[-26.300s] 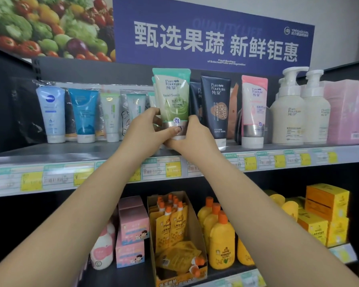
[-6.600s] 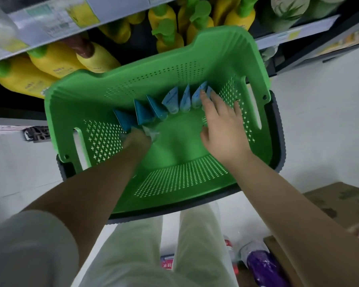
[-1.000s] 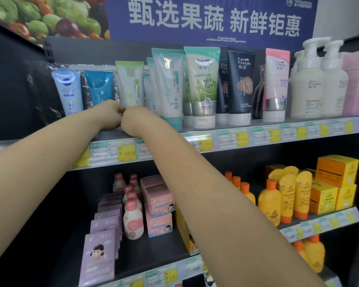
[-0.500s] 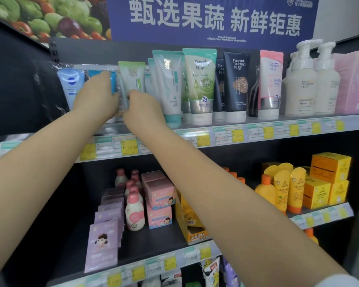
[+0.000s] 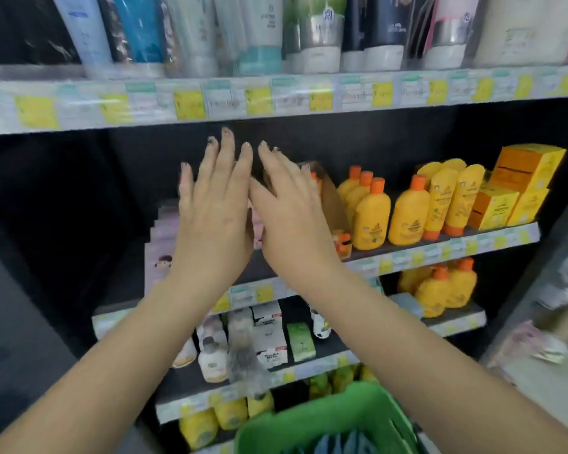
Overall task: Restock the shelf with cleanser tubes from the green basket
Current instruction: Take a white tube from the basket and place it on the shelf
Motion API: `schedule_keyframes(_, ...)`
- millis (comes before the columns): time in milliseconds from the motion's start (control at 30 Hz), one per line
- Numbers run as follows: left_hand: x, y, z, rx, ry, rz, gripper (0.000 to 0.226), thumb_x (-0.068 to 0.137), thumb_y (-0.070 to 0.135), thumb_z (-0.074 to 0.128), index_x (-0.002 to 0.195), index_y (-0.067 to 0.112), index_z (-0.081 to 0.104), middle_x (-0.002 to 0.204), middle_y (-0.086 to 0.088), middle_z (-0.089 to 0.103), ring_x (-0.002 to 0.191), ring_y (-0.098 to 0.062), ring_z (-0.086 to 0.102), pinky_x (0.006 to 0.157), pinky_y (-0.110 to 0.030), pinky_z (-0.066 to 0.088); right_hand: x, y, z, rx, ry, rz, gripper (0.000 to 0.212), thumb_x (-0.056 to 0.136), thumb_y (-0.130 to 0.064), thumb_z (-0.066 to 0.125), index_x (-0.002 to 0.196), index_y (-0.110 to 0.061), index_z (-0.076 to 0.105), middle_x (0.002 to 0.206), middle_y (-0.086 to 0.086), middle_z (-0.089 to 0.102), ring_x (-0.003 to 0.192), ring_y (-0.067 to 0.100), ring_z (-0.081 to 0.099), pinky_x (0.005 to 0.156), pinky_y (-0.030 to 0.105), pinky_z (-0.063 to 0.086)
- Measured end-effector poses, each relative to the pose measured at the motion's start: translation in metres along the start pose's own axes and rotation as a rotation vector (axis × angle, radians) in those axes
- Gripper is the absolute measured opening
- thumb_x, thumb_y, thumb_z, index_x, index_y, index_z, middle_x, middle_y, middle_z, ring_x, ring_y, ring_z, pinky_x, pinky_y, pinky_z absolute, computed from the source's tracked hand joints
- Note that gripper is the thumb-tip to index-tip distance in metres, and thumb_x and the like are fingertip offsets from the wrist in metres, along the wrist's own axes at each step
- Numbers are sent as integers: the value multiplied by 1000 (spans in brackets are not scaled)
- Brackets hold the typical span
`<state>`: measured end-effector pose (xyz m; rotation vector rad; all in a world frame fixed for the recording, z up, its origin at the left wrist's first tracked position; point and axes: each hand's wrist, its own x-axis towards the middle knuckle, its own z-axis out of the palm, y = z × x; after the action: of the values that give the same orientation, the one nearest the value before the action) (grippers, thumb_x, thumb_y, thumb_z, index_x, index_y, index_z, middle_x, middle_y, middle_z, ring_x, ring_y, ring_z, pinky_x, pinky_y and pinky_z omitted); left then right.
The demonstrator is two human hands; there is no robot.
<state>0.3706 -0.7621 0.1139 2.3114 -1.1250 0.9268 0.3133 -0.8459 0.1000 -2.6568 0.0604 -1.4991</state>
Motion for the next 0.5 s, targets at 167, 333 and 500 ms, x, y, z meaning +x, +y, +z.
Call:
schedule_keyframes(167,-77,5,56,-53,-213,20,83,75,-2,60,146,8,19,155,-15,12,143,-32,11,113,-50,8,-91,12,27,-95,-238,136,49,70,-2,47,116,-8,64,134,23,50,123,41,48,99,60,33)
schedule_keyframes(333,-163,7,113,-62,-439,30,82,73,1,63,145,5,24,151,-22,23,139,-40,20,110,-57,17,-188,20,43,-118,-509,197,70,58,12,65,124,-11,59,134,26,48,123,43,47,99,63,31)
schedule_keyframes(500,-237,10,151,-138,-686,-85,80,80,2,57,147,6,14,153,-18,20,141,-35,18,115,-47,17,-264,28,50,-111,-843,324,86,65,14,59,142,-18,38,145,25,34,133,41,34,107,61,18)
